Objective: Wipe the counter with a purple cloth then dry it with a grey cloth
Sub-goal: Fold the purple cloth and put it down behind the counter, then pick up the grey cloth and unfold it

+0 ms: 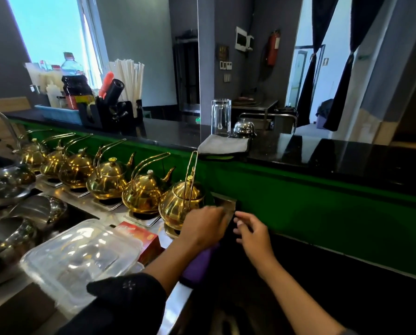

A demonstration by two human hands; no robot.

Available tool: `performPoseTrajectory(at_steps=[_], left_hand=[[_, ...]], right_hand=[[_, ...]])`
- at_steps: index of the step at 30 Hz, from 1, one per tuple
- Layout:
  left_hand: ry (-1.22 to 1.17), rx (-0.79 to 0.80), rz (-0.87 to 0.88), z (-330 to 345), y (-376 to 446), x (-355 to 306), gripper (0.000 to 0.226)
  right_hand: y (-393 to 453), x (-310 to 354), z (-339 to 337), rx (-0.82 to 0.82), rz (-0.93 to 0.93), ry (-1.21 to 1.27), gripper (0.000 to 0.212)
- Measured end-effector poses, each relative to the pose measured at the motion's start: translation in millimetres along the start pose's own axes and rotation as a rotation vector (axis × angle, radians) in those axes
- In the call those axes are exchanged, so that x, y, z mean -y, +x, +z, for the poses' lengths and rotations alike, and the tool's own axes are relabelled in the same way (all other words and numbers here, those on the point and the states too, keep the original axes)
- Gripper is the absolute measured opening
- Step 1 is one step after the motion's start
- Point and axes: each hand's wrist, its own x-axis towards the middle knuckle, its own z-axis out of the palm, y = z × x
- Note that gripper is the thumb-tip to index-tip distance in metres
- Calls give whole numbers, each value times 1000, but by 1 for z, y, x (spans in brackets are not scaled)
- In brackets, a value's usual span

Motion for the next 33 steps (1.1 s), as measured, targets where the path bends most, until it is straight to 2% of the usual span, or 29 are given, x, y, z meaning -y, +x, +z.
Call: performPoseTrajectory(at_steps=[3, 6, 10, 12, 14, 16, 17, 19, 22, 25, 29, 31, 33], left_hand=[[-23, -124, 30, -36, 47, -1, 30], [-103, -148, 71, -70, 93, 3, 28], [-332, -8, 39, -93, 146, 21, 22], [-333, 65, 22, -94, 167, 33, 30], [-245, 165, 18, -92, 182, 46, 46], [-186, 283, 6, -88, 189, 55, 59], [-189, 345, -1, -85, 190, 59, 64], [-136, 411, 31, -77, 190, 61, 68], [99, 321, 116, -68, 187, 60, 72], [172, 214, 157, -63, 181, 59, 65], [101, 126, 211, -71, 169, 49, 38], [22, 167, 193, -79, 165, 41, 36], [-164, 230, 184, -87, 160, 29, 37]], right_hand=[[33, 44, -9, 21, -108, -58, 27], [59, 91, -15, 24, -286, -218, 26], [89, 136, -16, -9, -530, -412, 16], [107, 146, -14, 2, -616, -622, 17], [127, 148, -12, 84, -601, -925, 36], [144, 147, -12, 182, -470, -1107, 65], [151, 145, -12, 218, -421, -1155, 74], [161, 138, -11, 257, -395, -1241, 79], [164, 128, -11, 205, -450, -1265, 72], [159, 125, -13, 72, -557, -1188, 59], [146, 140, -30, 11, -641, -1178, 38], [138, 150, -45, 36, -604, -1123, 31], [134, 160, -64, 45, -582, -986, 34]])
